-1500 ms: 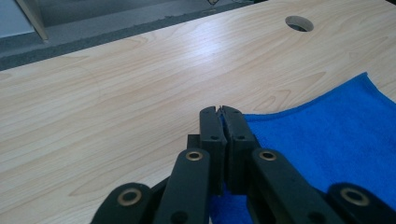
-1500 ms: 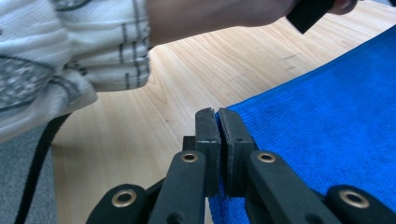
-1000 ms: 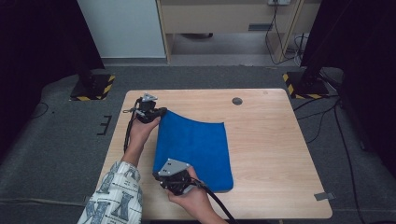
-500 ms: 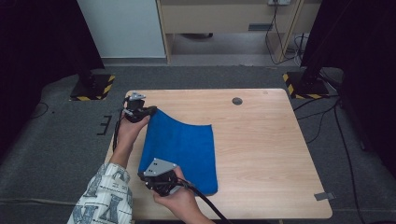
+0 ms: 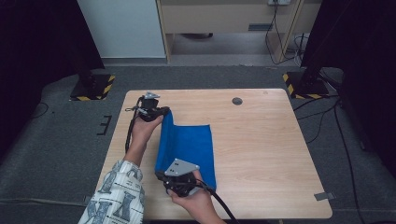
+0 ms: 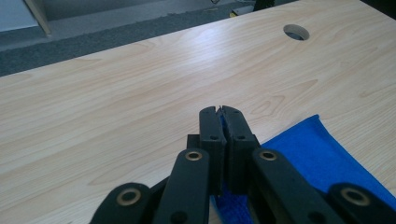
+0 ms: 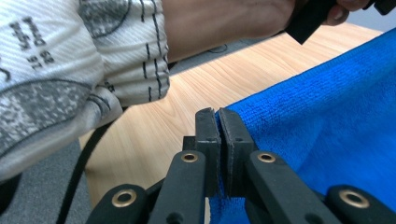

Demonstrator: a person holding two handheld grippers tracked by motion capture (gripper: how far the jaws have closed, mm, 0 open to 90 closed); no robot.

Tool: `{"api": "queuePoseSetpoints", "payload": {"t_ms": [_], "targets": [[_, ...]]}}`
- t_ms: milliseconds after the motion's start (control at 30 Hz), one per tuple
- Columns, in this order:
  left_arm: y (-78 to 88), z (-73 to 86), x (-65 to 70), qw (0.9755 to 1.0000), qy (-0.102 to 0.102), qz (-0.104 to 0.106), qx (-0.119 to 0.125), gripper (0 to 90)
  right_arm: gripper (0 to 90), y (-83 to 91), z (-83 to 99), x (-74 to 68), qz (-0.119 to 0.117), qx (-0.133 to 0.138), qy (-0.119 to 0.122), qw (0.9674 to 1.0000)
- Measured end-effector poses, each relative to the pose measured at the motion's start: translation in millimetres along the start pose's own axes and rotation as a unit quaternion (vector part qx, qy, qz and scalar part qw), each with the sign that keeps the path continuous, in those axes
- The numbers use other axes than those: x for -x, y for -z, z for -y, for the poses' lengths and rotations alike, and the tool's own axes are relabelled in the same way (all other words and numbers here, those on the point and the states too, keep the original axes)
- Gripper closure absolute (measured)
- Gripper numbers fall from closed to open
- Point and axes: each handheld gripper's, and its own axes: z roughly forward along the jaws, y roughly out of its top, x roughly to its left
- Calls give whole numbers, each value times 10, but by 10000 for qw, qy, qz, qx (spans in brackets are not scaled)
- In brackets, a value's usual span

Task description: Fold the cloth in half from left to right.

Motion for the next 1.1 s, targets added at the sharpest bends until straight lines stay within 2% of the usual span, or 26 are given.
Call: {"api": "queuePoseSetpoints", "payload": {"t_ms": [300,400,833,1100], "targets": [[-323,-1,278,9996,-144,126,-193,880,875,193,231,155,171,-94,-86,9998],[-405,-8,339,9996,-109,162,-203,879,875,269,313,230,283,-167,-127,9994],[-482,-34,459,9995,-103,263,-150,879,873,445,417,309,538,-311,-90,9980],[-580,-7,572,9990,-168,361,-218,879,873,539,501,356,589,-351,-123,9976]]}}
